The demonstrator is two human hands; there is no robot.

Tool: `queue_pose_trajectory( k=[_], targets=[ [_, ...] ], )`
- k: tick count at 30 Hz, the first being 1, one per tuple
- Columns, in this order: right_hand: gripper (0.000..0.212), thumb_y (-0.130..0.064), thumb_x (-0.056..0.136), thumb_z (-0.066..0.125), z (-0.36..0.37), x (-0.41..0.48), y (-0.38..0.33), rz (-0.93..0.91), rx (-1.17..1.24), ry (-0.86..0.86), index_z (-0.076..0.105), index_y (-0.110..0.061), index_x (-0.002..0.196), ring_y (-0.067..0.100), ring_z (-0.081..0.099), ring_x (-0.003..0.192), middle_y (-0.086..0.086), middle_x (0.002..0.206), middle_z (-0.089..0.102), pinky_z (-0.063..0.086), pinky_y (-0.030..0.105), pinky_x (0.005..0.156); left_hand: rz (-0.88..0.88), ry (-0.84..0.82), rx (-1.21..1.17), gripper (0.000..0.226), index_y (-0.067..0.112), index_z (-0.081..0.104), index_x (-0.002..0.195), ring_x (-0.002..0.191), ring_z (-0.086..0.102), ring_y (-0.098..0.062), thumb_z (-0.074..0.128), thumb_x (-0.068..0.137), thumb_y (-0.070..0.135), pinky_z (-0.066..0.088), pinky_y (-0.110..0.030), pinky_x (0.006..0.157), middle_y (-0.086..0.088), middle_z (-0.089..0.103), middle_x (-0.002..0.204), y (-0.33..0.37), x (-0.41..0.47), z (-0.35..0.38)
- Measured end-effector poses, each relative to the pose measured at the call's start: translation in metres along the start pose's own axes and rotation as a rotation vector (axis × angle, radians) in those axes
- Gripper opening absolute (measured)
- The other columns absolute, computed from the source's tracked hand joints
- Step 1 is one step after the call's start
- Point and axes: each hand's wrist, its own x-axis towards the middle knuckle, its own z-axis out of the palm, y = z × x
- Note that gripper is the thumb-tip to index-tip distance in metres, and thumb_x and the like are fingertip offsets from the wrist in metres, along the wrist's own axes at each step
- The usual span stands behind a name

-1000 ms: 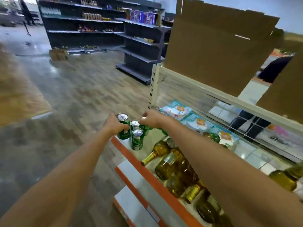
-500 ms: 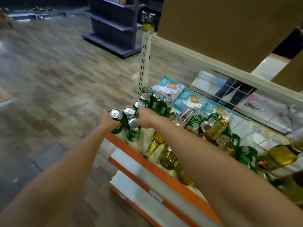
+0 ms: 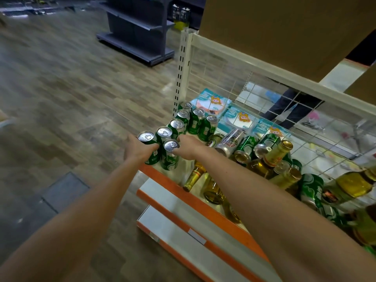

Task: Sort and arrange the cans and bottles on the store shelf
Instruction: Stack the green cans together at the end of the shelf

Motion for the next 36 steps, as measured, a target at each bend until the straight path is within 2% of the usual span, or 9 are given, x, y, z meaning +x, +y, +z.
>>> queue_pose_trajectory(
  k=[2,5,9,12,17,20,26,31,36],
  targets=[
    [0.054,-0.039,0.089,0.065,0.001,0.000,-0.002,-0.017,0.006,0.003,0.048,-0.007,0.129,0.028,0.057,0.108,0.011,0.121,0.057,0.050,0.039,0.087,0.003,0.014,-0.016,0.083,0.009,0.038,0.120,0.102,0.059,-0.029,0.084,0.057,0.037,0.053,-0.047,0.090,-0.010,0.058,0.113,0.009,-0.018,0.003],
    [0.060,-0.037,0.085,0.071,0.008,0.002,-0.008,-0.051,0.001,0.041,0.047,-0.010,0.134,0.027,0.057,0.110,0.009,0.125,0.057,0.051,0.040,0.088,0.007,0.043,-0.044,0.075,0.009,0.038,0.116,0.103,0.056,-0.027,0.086,0.062,0.030,0.051,-0.044,0.092,-0.008,0.055,0.111,0.011,-0.025,0.004],
    [0.038,-0.032,0.087,0.069,0.021,0.002,-0.010,-0.049,-0.044,0.188,0.058,-0.015,0.118,0.025,0.061,0.098,0.006,0.113,0.061,0.049,0.036,0.072,0.028,0.005,-0.057,0.070,0.010,0.042,0.112,0.097,0.054,-0.021,0.087,0.062,0.030,0.051,-0.041,0.088,-0.003,0.054,0.105,0.009,-0.026,0.000],
    [0.021,-0.029,0.087,0.068,0.018,-0.001,-0.011,-0.012,-0.048,0.215,0.059,-0.015,0.100,0.026,0.062,0.090,0.007,0.101,0.062,0.044,0.034,0.065,0.041,-0.073,-0.050,0.077,0.013,0.053,0.108,0.093,0.064,-0.018,0.086,0.045,0.044,0.057,-0.041,0.080,-0.001,0.064,0.100,0.004,-0.023,-0.006],
    [0.020,-0.027,0.090,0.067,0.014,-0.006,-0.009,0.066,-0.084,0.240,0.052,-0.015,0.093,0.027,0.057,0.089,0.008,0.102,0.059,0.039,0.034,0.065,0.058,-0.168,-0.002,0.082,0.021,0.057,0.107,0.089,0.068,-0.013,0.083,0.037,0.054,0.060,-0.040,0.074,0.004,0.069,0.096,-0.011,-0.013,0.004],
    [0.020,-0.025,0.089,0.066,0.015,-0.005,-0.009,0.110,-0.069,0.256,0.049,-0.015,0.090,0.026,0.053,0.085,0.010,0.107,0.059,0.038,0.034,0.065,0.121,-0.197,0.018,0.076,0.019,0.051,0.112,0.092,0.064,-0.013,0.087,0.049,0.041,0.058,-0.037,0.078,0.001,0.065,0.101,0.002,-0.032,0.001],
    [0.033,-0.028,0.092,0.066,0.016,-0.007,-0.001,0.121,-0.048,0.275,0.053,-0.011,0.118,0.030,0.060,0.103,0.011,0.117,0.055,0.043,0.036,0.071,0.185,-0.291,0.073,0.068,0.015,0.045,0.126,0.100,0.055,-0.015,0.085,0.071,0.019,0.045,-0.022,0.070,0.001,0.056,0.110,0.011,-0.045,0.004],
    [0.032,-0.022,0.091,0.069,0.012,-0.018,0.015,0.111,-0.034,0.274,0.053,-0.012,0.117,0.028,0.061,0.101,0.009,0.116,0.058,0.051,0.038,0.077,0.166,-0.376,0.048,0.073,0.020,0.044,0.133,0.114,0.056,-0.022,0.084,0.072,0.010,0.053,-0.037,0.092,-0.002,0.057,0.123,0.003,-0.049,0.008],
    [0.047,-0.028,0.093,0.065,0.011,-0.033,0.024,0.093,-0.015,0.220,0.047,-0.011,0.132,0.031,0.059,0.111,0.011,0.125,0.057,0.052,0.044,0.089,0.113,-0.340,0.001,0.079,0.021,0.044,0.137,0.117,0.055,-0.024,0.086,0.071,0.012,0.052,-0.044,0.097,-0.004,0.057,0.130,0.005,-0.059,0.013]
  ],
)
